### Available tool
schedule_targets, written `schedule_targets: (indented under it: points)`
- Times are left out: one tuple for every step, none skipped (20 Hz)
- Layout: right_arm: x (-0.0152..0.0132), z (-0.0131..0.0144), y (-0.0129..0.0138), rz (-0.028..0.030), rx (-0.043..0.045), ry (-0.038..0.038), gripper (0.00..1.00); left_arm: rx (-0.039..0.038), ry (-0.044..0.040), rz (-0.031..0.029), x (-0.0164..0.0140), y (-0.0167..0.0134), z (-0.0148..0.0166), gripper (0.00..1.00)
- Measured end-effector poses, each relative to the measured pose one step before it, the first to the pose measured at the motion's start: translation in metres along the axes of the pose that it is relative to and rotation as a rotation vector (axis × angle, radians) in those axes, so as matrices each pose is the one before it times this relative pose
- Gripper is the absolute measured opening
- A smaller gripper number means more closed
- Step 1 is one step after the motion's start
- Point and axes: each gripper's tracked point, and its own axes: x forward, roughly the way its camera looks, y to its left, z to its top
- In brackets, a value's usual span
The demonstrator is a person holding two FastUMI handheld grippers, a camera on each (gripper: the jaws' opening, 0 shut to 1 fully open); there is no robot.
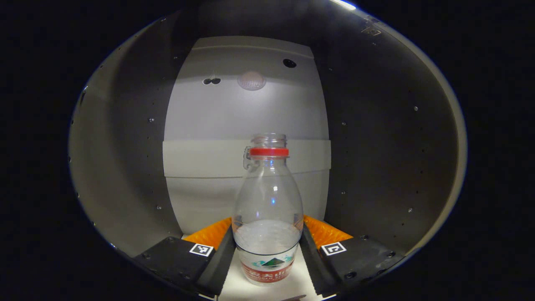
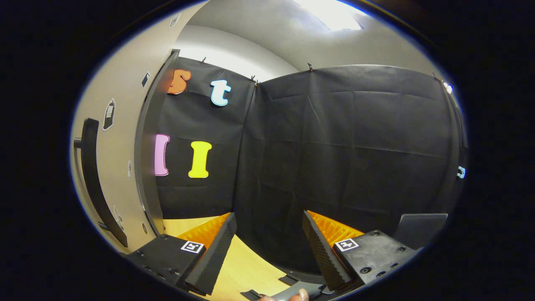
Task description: Open the cabinet door with the right hand, grasp the bottle in the cabinet with the left hand and place it on the coaster, then close the cabinet door with the right hand.
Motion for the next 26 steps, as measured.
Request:
schedule_targets:
  points:
    - [-0.00392,0.00101,-0.00099,-0.00605,0.00367,0.00020,0.98,-0.00869,-0.00009,-0.02334,-0.00356,-0.00489,0.00135,0.78]
    - [-0.00416,0.00030,0.00007,-0.00257,0.00300,0.00015,0.98,-0.00281,-0.00148,-0.01471,-0.00630,-0.00158,0.00132,0.79]
    - [-0.00381,0.00137,0.00023,-0.00300,0.00201,-0.00226,0.98,0.00689,-0.00868,-0.00643,-0.00646,0.00001,0.00244,0.78]
    - [-0.00258,0.00146,0.00019,-0.00486,0.00332,-0.00390,0.98,0.01032,-0.00759,-0.00301,-0.00732,0.00067,0.00358,0.78]
    - [-0.00372,0.00211,0.00026,-0.00710,0.00390,-0.00554,0.98,0.00544,-0.00635,-0.00542,-0.00894,0.00113,0.00336,0.78]
    - [-0.00557,0.00206,0.00269,0.00110,0.00295,-0.00400,0.98,0.00354,-0.00521,-0.01001,-0.00932,-0.00014,0.00309,0.78]
    - [-0.00586,0.00301,0.00344,0.00243,0.00184,-0.00945,0.98,0.00300,-0.00038,-0.01557,-0.00982,-0.00044,0.00305,0.78]
    - [-0.00498,0.00421,0.00297,-0.00028,-0.00204,-0.01340,0.98,0.00003,-0.00213,-0.01618,-0.01201,0.00005,0.00192,0.78]
    - [-0.00708,0.00320,0.00136,-0.00463,-0.00453,-0.01203,0.98,-0.00104,-0.00837,-0.01500,-0.01173,-0.00014,0.00371,0.78]
    - [-0.00765,0.00277,0.00067,-0.00772,-0.00323,-0.00969,0.98,0.00006,-0.00879,-0.02008,-0.01204,-0.00118,0.00425,0.78]
    - [-0.00962,0.00263,0.00264,-0.00156,-0.00114,-0.00541,0.98,0.00461,-0.00915,-0.02015,-0.01291,-0.00082,0.00381,0.78]
    - [-0.00946,0.00231,0.00409,-0.00109,0.00011,-0.00512,0.98,0.00752,-0.01457,-0.01476,-0.01352,-0.00061,0.00569,0.78]
    - [-0.01046,0.00205,0.00268,-0.00026,-0.00354,-0.00449,0.98,0.01240,-0.01739,-0.01933,-0.01401,-0.00187,0.00638,0.78]
    - [-0.00944,0.00302,0.00129,-0.00551,-0.00609,-0.00917,0.98,0.00584,-0.01367,-0.02244,-0.01386,-0.00231,0.00565,0.78]
    - [-0.01162,0.00388,-0.00125,-0.01305,-0.00718,-0.01089,0.98,-0.00237,-0.01151,-0.02562,-0.01499,-0.00340,0.00451,0.78]
    - [-0.01072,0.00385,-0.00211,-0.01650,-0.00377,-0.00746,0.98,-0.00559,-0.00911,-0.02668,-0.01457,-0.00313,0.00443,0.78]
    - [-0.00353,0.00202,0.00494,-0.00313,0.00299,-0.00097,0.98,-0.00710,-0.00736,-0.02439,-0.01287,-0.00169,0.00505,0.78]
    - [-0.00500,0.00167,0.00680,0.00704,0.00924,0.00328,0.98,-0.00475,-0.00254,-0.01744,-0.01215,0.00032,0.00226,0.78]
    - [-0.01053,0.00216,0.00681,0.01300,0.01010,0.00194,0.97,-0.00205,0.00065,-0.01302,-0.01251,-0.00033,-0.00007,0.78]
    - [-0.01715,-0.00009,0.00591,0.01081,0.00798,0.00170,0.97,-0.00435,0.00413,-0.01541,-0.01322,-0.00104,0.00034,0.78]
    - [-0.01286,0.00080,0.00543,0.00953,0.00443,-0.00015,0.97,-0.00548,0.00661,-0.01404,-0.01438,-0.00248,-0.00310,0.78]
    - [-0.01189,0.00189,0.00332,0.00860,0.00319,-0.00343,0.97,-0.00195,0.00740,-0.00788,-0.00787,0.00107,-0.00086,0.78]
    - [-0.01092,0.00148,0.00821,0.01014,0.00384,-0.00321,0.97,-0.00129,0.00833,-0.01046,-0.01263,0.00196,-0.00467,0.78]
    - [-0.00731,0.00112,0.01080,0.01570,0.00665,-0.00229,0.97,-0.00573,0.00651,-0.01150,-0.01327,-0.00012,-0.00457,0.78]
    - [-0.00641,0.00148,0.01164,0.01701,0.01001,-0.00221,0.97,-0.00664,0.00249,-0.00763,-0.01012,0.00115,-0.00302,0.78]
    - [-0.00308,-0.00086,0.00938,0.01977,0.01132,0.00105,0.97,0.00176,0.00296,-0.00634,-0.01255,0.00135,-0.00436,0.78]
